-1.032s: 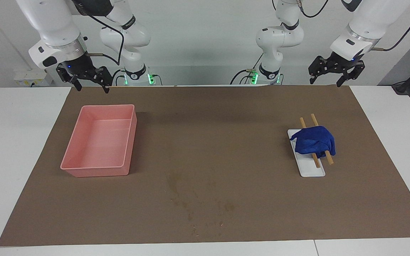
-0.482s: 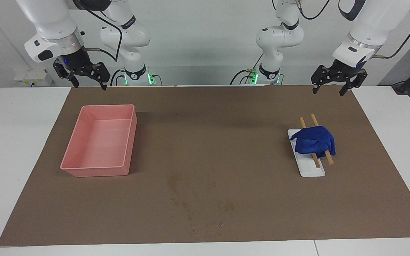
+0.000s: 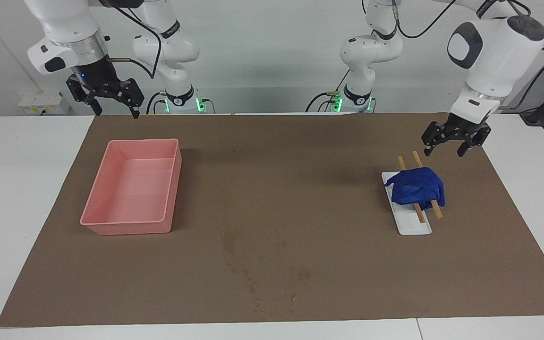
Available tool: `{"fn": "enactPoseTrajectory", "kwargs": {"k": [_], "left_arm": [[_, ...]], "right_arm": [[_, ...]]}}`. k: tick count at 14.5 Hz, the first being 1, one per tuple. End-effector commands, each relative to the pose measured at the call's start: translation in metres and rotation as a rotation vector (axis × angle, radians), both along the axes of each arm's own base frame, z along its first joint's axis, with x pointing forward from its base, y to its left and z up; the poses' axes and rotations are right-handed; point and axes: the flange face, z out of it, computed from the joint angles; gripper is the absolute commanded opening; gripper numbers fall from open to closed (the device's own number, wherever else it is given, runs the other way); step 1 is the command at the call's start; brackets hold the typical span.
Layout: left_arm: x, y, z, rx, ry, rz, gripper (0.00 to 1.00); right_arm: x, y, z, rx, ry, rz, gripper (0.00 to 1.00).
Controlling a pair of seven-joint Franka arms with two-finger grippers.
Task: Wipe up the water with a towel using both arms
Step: 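Move the left gripper onto the blue cloth on the white tray, then grasp the blue cloth with the left gripper and lift it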
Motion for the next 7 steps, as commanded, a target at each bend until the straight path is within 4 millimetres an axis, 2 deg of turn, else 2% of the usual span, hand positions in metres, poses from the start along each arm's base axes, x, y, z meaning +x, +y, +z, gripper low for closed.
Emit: {"fn": "enactPoseTrajectory", "kwargs": {"k": [1, 2, 4, 6, 7], "left_arm": [[0.014, 0.017, -0.035, -0.001, -0.011, 0.025, 1.0], [0.014, 0.021, -0.049, -0.001, -0.014, 0.038, 1.0], [0.003, 0.02, -0.07, -0.013, 0.002, 0.129, 1.0], [0.002, 0.013, -0.076, -0.017, 0.006, 0.143, 1.0], [0.002, 0.014, -0.079, -0.017, -0.001, 0.145, 0.96]], "right_arm": [[0.021, -0.003, -0.004, 0.027, -0.002, -0.031, 1.0], [0.026, -0.003, 0.0, 0.024, -0.011, -0.031, 1.0], [0.026, -0.005, -0.006, 0.015, 0.007, -0.025, 1.0], [0.022, -0.007, -0.01, 0.014, 0.019, -0.03, 1.0], [0.021, -0.005, -0.013, 0.012, 0.025, -0.028, 1.0]]}}
